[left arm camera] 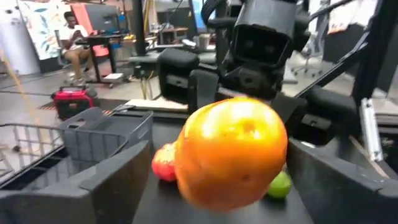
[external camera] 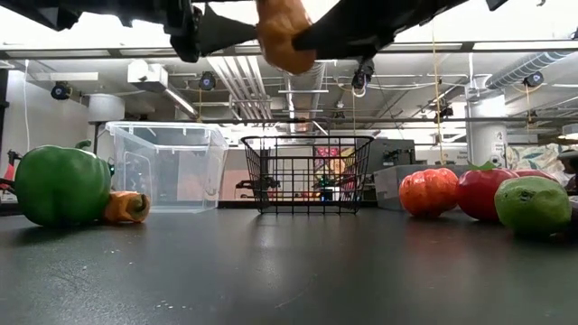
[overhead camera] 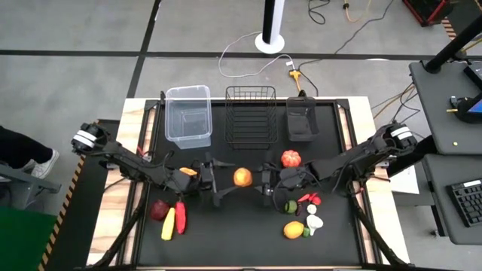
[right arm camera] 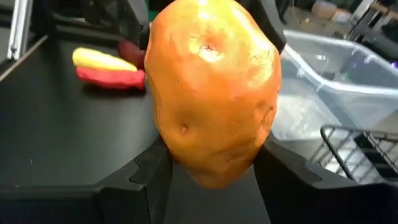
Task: Sort produce into baskets
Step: Put the potato into the transparent basket
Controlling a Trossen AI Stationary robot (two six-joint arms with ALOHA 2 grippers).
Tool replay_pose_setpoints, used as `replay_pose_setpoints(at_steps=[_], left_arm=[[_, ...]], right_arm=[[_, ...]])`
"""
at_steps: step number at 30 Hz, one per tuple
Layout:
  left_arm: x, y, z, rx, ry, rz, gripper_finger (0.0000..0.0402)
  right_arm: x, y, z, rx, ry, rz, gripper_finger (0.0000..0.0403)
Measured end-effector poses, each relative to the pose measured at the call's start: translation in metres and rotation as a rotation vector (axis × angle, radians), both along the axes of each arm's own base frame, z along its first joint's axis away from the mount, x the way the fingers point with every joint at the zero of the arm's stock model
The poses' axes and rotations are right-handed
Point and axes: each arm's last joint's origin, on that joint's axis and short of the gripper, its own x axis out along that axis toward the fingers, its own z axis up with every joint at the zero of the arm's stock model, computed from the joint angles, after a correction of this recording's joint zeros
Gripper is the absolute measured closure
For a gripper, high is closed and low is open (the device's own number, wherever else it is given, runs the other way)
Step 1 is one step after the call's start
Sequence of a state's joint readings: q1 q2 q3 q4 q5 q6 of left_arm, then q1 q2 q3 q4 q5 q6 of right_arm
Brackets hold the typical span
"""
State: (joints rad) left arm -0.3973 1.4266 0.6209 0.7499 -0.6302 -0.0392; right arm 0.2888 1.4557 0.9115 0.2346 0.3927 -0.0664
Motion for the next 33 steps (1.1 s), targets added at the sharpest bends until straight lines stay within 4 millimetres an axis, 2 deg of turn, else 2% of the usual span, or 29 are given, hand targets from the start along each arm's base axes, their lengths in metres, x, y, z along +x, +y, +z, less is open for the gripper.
replay_pose_setpoints(at_steps=[7, 13, 16, 20, 24, 29, 33], left_arm=[[-0.012, 0.004, -0.005, -0.079, 0.141, 0.012, 0.004], [-0.031, 0.008, -0.011, -0.219, 0.295, 0.049, 0.0041], [-0.044, 0.01, -0.009, -0.299, 0.37, 0.091, 0.0041], [-0.056, 0.009, 0.005, -0.372, 0.458, 0.15, 0.0041], [-0.062, 0.006, 0.023, -0.377, 0.555, 0.203, 0.0041], [-0.069, -0.001, 0.04, -0.355, 0.71, 0.302, 0.0041], [-0.074, -0.01, 0.05, -0.323, 0.807, 0.373, 0.0041]], right_arm=[[-0.007, -0.014, 0.013, 0.015, 0.004, -0.066, 0.0216], [0.007, -0.029, 0.041, -0.025, -0.038, -0.096, 0.0216], [0.022, -0.041, 0.053, -0.06, -0.048, -0.086, 0.0216], [0.045, -0.062, 0.071, -0.073, -0.088, -0.055, 0.0216], [0.07, -0.093, 0.08, -0.082, -0.13, -0.116, 0.0216], [0.106, -0.14, 0.071, 0.04, -0.163, -0.142, 0.0216], [0.133, -0.168, 0.053, 0.117, -0.152, -0.173, 0.0216]])
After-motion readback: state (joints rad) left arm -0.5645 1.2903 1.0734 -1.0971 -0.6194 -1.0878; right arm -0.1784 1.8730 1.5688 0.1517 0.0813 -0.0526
